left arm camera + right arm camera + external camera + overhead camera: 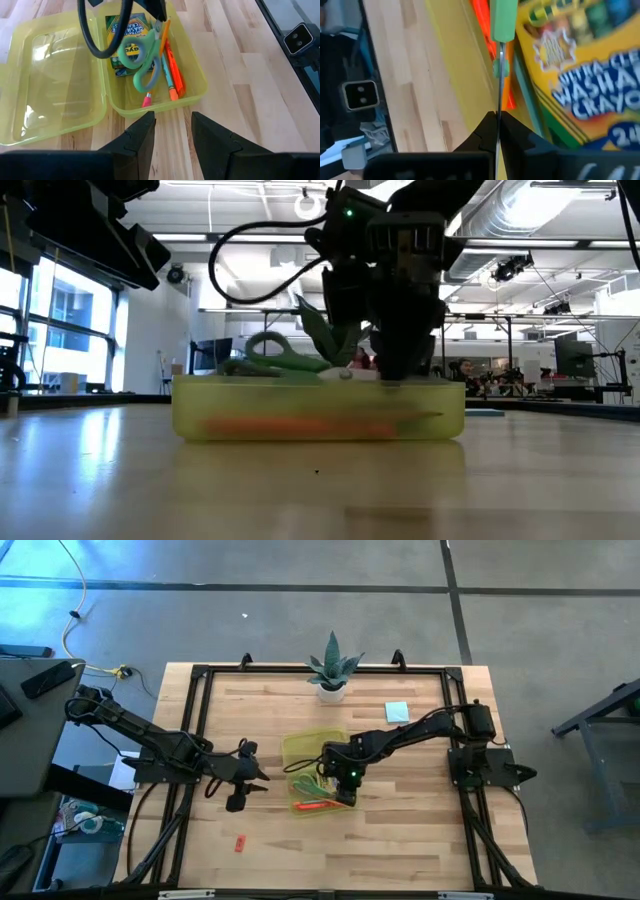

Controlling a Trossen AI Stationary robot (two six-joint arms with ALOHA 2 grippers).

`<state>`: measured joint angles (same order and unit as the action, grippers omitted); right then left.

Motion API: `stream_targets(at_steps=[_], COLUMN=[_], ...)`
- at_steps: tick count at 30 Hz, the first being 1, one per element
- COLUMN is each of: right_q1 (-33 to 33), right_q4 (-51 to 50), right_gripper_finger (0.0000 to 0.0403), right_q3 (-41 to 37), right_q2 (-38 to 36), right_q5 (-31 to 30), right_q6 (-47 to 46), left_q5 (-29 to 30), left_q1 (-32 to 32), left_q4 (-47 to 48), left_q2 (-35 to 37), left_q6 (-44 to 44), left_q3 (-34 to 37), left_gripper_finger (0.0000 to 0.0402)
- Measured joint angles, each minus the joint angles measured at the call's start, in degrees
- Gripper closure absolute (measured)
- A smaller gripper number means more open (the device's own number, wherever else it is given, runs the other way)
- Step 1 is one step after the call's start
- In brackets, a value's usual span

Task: Pack school essentials
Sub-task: Put the green scissors into the yellow school supply box

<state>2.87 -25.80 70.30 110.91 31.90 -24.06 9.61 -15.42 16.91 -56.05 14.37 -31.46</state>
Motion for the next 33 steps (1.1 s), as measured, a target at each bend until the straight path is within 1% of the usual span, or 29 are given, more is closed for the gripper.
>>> stream_targets(at_steps=[2,10,13,16,24,27,33], right_q1=[0.0,0.0,0.0,0.0,-0.1,-0.5,-0.6], right_q4=[1.3,1.3,1.3,1.3,0.9,-0.8,-3.9], right_gripper_finger=[0.0403,0.0403,0.0401,0.0389,0.0336,0.0329,0.0328], right_q3=[0.0,0.0,0.0,0.0,0.0,0.0,0.0], right_q2=[0.0,0.0,0.0,0.0,0.0,0.0,0.0], right_q5=[0.0,-0.7,-1.9,-1.9,-1.7,-1.6,-1.4], right_q6=[0.0,0.0,0.1,0.1,0.1,-0.1,0.0], left_q5=[0.0,0.0,0.0,0.0,0.0,0.0,0.0], left_q1=[0.0,0.0,0.0,0.0,0.0,0.0,0.0], left_q4=[0.0,0.0,0.0,0.0,0.0,0.0,0.0], left_q2=[0.0,0.0,0.0,0.0,0.0,0.0,0.0], left_q6=[0.0,0.0,0.0,0.0,0.0,0.0,0.0], left_q3=[0.0,0.0,0.0,0.0,0.0,0.0,0.0], left_gripper_finger=[0.0282,0.0282,0.0282,0.0282,0.0282,0.0282,0.0282])
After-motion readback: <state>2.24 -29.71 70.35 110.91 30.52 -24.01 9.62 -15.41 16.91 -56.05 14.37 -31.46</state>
